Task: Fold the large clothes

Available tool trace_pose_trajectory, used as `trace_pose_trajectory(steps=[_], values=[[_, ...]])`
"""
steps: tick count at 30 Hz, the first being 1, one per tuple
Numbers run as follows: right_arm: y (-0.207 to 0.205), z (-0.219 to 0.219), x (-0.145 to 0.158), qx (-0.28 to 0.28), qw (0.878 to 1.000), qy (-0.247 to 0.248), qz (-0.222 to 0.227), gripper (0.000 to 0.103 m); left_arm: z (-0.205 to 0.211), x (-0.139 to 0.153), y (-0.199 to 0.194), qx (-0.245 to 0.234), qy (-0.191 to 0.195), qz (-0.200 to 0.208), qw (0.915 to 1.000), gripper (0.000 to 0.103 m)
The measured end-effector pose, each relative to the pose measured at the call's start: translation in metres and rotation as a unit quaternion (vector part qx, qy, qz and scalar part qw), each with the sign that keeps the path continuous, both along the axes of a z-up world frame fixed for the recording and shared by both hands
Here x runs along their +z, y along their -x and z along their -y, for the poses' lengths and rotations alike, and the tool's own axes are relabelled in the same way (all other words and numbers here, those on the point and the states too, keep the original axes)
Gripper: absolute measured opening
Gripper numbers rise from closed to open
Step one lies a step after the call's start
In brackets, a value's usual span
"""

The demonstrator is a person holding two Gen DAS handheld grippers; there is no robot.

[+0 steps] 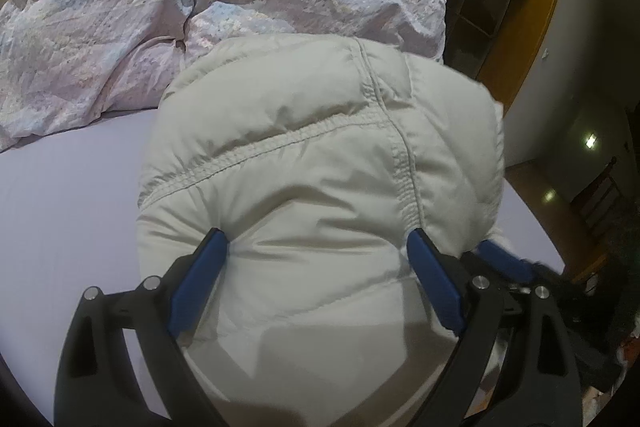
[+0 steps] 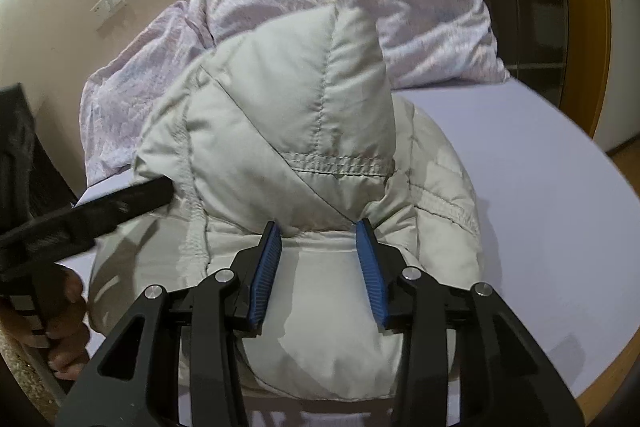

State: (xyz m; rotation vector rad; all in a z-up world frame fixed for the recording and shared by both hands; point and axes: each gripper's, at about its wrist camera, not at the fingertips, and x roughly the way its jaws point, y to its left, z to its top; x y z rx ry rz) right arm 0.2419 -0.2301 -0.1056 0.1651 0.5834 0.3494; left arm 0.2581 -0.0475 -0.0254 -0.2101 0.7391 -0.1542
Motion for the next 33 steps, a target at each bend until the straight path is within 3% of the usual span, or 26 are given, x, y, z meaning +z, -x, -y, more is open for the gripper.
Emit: trace_pose_trajectory(steps=[9,13,16,24,33], values=[[-0.02,0.01,-0.019,0.012,0.999,-0.02,-0.029,0.04,0.006,0.004,0.002,-0.01,0.001,0.01,0.9999,0.09],[-0.021,0.01,-0.017,0.013,0.999,-0.02,-0.037,0.04,-0.005,0.012,0.005,-0.007,0.03,0.007,0.9995,0.09],[-0.017,0.012,-0.011,0.012,0.999,-0.02,-0.032,0.04,-0.018,0.02,0.008,0.011,0.021,0.019,0.9995,0.09],[0.005,0.022,0.038,0.005,0.997,-0.061,0.038,0.042,-0.047,0.032,0.002,0.062,-0.049,0.044,0.9959,0.09],[-0.028,-0.023,0.082,0.009,0.997,0.0,0.081,0.041,-0.05,0.021,-0.02,0.063,-0.062,0.029,0.9956,0.09]])
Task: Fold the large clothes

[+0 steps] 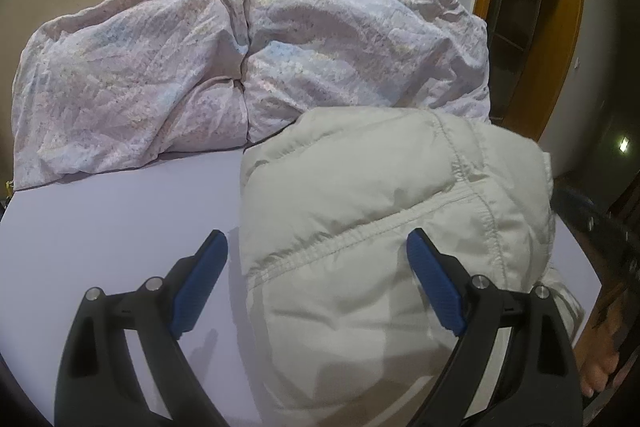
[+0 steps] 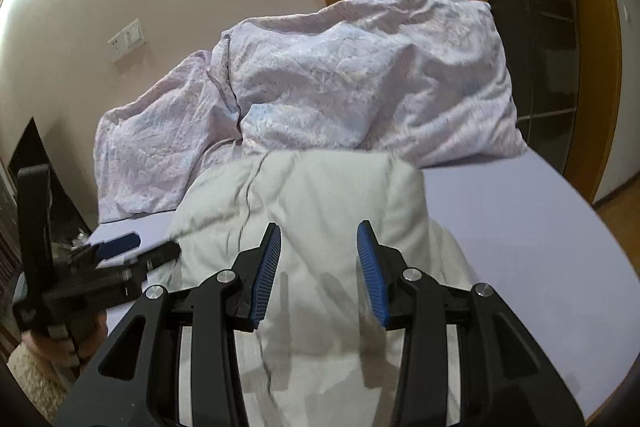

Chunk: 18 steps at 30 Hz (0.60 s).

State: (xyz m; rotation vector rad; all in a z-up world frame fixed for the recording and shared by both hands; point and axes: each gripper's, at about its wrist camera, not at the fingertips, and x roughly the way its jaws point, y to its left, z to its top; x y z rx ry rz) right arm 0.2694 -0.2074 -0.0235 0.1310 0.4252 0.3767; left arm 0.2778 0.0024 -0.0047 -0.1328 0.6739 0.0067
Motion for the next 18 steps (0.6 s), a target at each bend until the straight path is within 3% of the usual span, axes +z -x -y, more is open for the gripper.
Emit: trace_pose_trajectory(steps=[5,9,18], values=[[-0.032,-0.004,-0.004,-0.03,0.999,0.026,-0.013,0.041,0.009,-0.01,-0.012,-0.007,-0.006,-0.003,1.0,0.091],[-0.052,0.004,-0.027,-0.045,0.998,0.035,-0.04,0.042,0.016,-0.017,-0.018,-0.016,0.005,-0.003,0.9999,0.094],[-0.077,0.006,-0.061,-0.042,0.996,0.039,-0.064,0.043,0.032,-0.03,-0.03,-0.014,-0.003,-0.005,0.9999,0.1]])
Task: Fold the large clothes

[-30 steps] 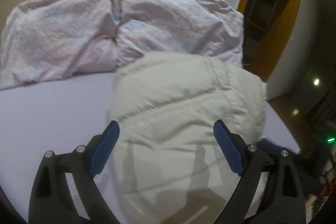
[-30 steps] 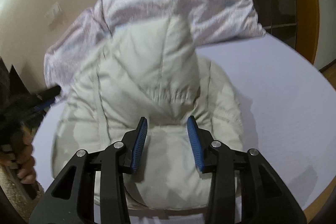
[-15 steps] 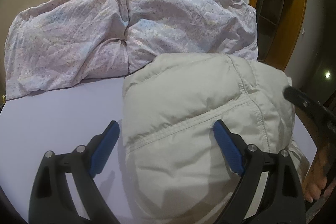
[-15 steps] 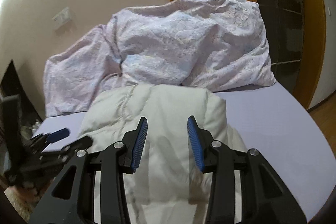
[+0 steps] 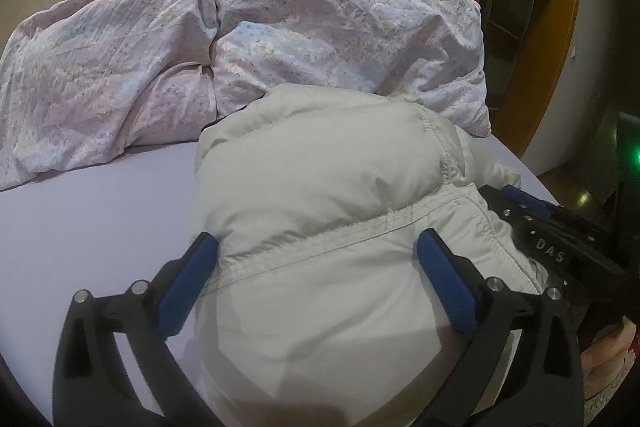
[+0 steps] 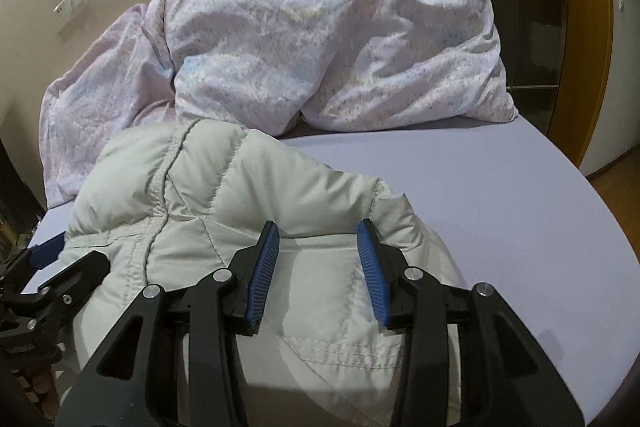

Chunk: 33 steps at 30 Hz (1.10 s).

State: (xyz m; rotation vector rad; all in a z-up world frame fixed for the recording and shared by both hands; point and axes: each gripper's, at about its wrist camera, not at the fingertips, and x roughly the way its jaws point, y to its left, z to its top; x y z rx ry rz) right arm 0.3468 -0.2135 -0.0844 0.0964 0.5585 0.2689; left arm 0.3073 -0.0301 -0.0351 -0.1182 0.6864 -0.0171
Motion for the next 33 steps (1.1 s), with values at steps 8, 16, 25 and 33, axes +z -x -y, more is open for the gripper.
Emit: trace_pose_trajectory(steps=[8,16,25,33], values=[[-0.014,-0.003,-0.017,0.003,1.0,-0.002,-0.01,0.043,0.006,-0.012,-0.005,0.011,-0.022,0.012,0.9996,0.101],[-0.02,-0.007,-0.026,0.004,1.0,0.004,-0.011,0.043,0.005,-0.018,-0.007,0.011,-0.024,0.021,0.9994,0.101],[-0.02,-0.009,-0.028,0.003,1.0,0.004,-0.009,0.043,0.006,-0.022,-0.005,0.016,-0.029,0.029,0.9991,0.101],[-0.021,-0.007,-0.029,0.006,1.0,0.004,-0.009,0.043,0.006,-0.022,-0.004,0.015,-0.029,0.029,0.9991,0.101]])
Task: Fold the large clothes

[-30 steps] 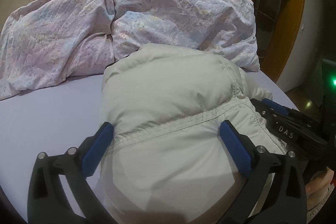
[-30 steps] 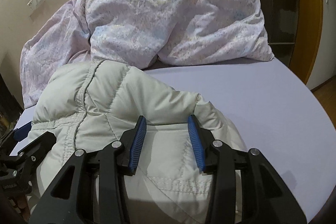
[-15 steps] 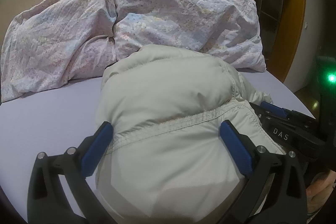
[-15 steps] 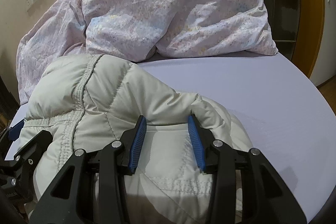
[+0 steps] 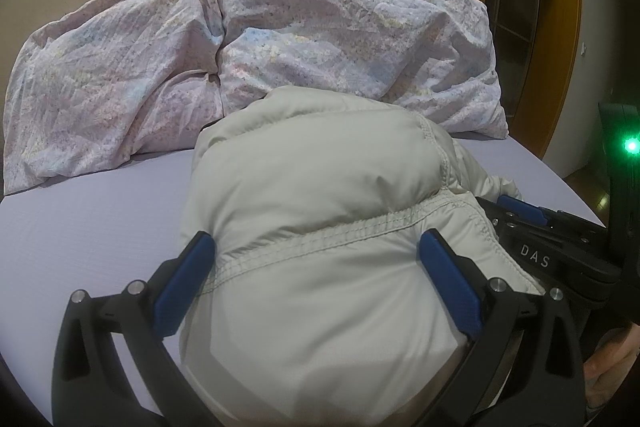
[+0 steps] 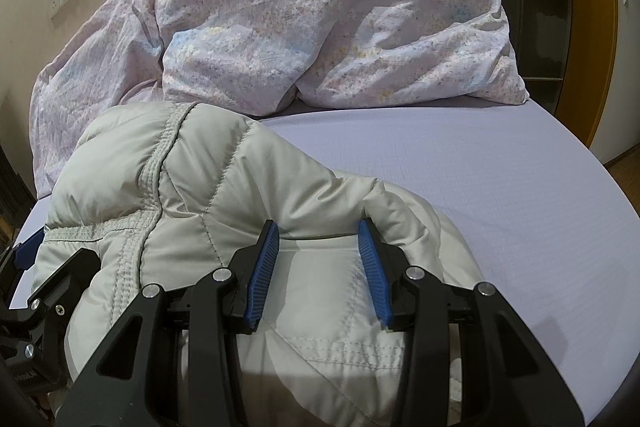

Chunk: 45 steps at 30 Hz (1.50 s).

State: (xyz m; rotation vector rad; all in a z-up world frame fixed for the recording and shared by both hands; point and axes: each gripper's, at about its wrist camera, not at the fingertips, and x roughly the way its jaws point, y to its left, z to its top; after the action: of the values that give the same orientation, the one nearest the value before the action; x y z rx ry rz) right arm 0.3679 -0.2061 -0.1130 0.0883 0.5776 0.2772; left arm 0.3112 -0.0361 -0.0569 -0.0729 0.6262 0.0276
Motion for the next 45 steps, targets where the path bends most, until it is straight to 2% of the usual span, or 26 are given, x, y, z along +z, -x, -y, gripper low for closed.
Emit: trace_pose_trajectory(steps=[23,27,29,32,35,37,39,45], values=[[0.0,0.001,-0.001,-0.001,1.0,-0.003,0.003,0.043,0.0,-0.001,0.003,0.001,-0.002,0.003,1.0,0.101],[0.0,0.001,-0.001,-0.001,1.0,-0.006,0.003,0.043,0.001,0.01,-0.002,0.002,-0.014,-0.009,0.9999,0.101],[-0.001,0.002,-0.001,-0.001,1.0,-0.009,0.003,0.043,-0.002,0.019,-0.007,0.002,-0.008,-0.015,0.9999,0.101],[0.001,0.002,-0.001,-0.003,1.0,-0.012,0.005,0.043,-0.01,0.038,-0.011,0.013,-0.005,0.0,0.9999,0.101],[0.001,0.003,-0.002,-0.003,1.0,-0.015,0.006,0.043,-0.008,0.045,-0.023,0.021,-0.031,-0.001,0.9993,0.101],[0.001,0.003,-0.002,-0.003,1.0,-0.016,0.007,0.043,-0.005,0.039,-0.032,0.021,-0.048,-0.015,0.9985,0.101],[0.002,0.003,-0.002,-0.003,1.0,-0.016,0.009,0.043,-0.005,0.028,-0.041,0.014,-0.042,-0.037,0.9983,0.101],[0.002,0.002,-0.002,-0.008,1.0,-0.012,0.011,0.043,-0.005,0.014,-0.052,0.016,-0.042,-0.043,0.9981,0.101]])
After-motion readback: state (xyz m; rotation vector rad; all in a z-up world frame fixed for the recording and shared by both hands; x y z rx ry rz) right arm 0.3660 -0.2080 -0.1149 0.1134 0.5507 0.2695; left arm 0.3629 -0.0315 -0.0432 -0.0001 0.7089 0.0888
